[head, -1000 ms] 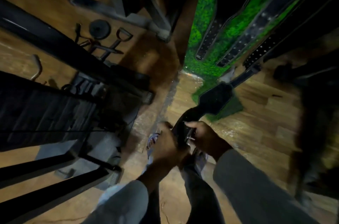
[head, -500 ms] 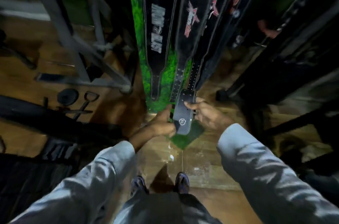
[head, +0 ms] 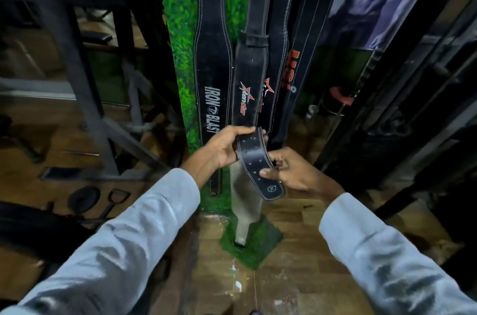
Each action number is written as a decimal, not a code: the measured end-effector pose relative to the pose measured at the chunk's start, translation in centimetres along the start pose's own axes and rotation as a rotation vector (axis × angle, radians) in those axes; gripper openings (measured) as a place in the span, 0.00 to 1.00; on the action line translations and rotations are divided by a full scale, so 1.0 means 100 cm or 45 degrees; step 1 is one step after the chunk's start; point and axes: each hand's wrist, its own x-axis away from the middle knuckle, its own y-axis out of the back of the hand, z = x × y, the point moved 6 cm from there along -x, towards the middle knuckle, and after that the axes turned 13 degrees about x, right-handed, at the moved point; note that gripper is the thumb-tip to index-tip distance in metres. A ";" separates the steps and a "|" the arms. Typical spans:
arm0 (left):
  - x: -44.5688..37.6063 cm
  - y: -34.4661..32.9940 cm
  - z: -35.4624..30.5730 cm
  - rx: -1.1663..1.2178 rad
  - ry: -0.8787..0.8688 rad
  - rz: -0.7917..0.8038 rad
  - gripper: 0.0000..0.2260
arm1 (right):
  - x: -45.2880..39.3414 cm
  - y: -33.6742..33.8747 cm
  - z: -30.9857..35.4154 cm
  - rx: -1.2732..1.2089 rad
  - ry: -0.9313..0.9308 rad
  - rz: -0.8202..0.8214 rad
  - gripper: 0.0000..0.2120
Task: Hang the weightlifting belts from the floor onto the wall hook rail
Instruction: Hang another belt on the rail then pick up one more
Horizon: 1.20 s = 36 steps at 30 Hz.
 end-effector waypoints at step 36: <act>0.085 0.105 -0.023 0.395 -0.151 -0.194 0.11 | -0.015 -0.084 0.063 -0.413 -0.113 0.724 0.23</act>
